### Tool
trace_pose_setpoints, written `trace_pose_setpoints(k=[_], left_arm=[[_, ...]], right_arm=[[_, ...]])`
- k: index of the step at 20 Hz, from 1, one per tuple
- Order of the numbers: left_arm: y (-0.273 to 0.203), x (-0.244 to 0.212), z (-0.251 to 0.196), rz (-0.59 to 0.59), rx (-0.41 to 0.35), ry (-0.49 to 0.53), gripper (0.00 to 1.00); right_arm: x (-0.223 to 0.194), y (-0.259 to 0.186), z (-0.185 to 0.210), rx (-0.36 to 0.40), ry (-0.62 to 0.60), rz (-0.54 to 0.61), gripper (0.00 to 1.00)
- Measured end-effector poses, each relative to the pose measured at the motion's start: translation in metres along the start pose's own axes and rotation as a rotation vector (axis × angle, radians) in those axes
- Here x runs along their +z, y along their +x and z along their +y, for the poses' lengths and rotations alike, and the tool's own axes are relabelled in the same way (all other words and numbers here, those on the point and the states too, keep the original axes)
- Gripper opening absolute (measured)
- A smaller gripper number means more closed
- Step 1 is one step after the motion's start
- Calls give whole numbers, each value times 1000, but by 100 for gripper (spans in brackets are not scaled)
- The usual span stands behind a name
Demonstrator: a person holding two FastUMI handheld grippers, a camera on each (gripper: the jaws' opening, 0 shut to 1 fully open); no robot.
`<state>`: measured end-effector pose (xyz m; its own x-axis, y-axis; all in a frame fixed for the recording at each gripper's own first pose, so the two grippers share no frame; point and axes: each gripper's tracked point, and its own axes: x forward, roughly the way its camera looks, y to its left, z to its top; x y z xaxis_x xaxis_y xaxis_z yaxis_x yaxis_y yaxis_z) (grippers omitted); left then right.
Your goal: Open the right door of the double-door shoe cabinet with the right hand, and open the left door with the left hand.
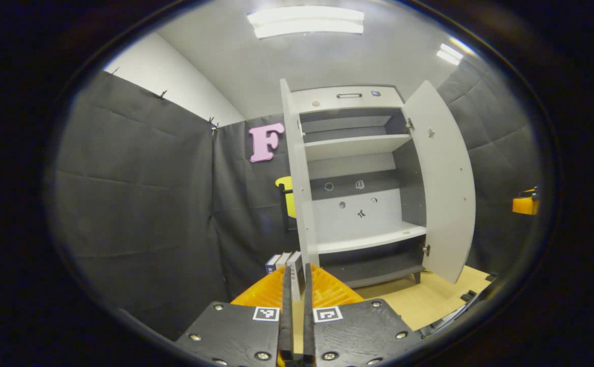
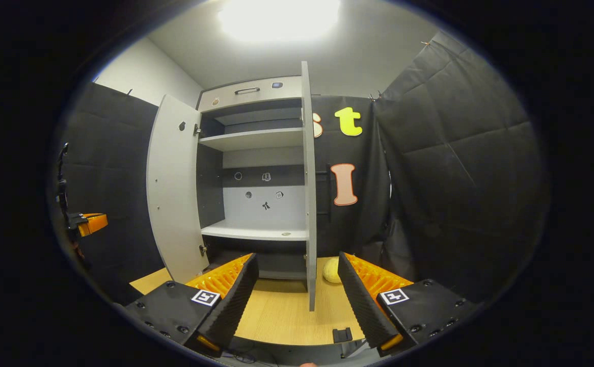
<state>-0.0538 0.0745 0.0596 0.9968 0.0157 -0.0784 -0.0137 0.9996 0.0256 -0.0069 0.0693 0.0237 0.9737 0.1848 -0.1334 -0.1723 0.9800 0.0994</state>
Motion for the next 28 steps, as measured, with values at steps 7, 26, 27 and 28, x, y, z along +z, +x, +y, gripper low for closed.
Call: trace_pose_setpoints(k=[7, 26, 27, 28], left_arm=[[-7, 5, -8, -23, -26, -15, 84], [-11, 11, 30, -61, 58, -50, 96], [-9, 11, 30, -60, 59, -49, 95], [-10, 12, 30, -61, 57, -47, 95]], right_arm=[[4, -1, -2, -19, 7, -20, 94], [18, 3, -5, -68, 28, -63, 98], [17, 3, -4, -68, 28, -62, 98], [17, 3, -4, -68, 29, -60, 98]])
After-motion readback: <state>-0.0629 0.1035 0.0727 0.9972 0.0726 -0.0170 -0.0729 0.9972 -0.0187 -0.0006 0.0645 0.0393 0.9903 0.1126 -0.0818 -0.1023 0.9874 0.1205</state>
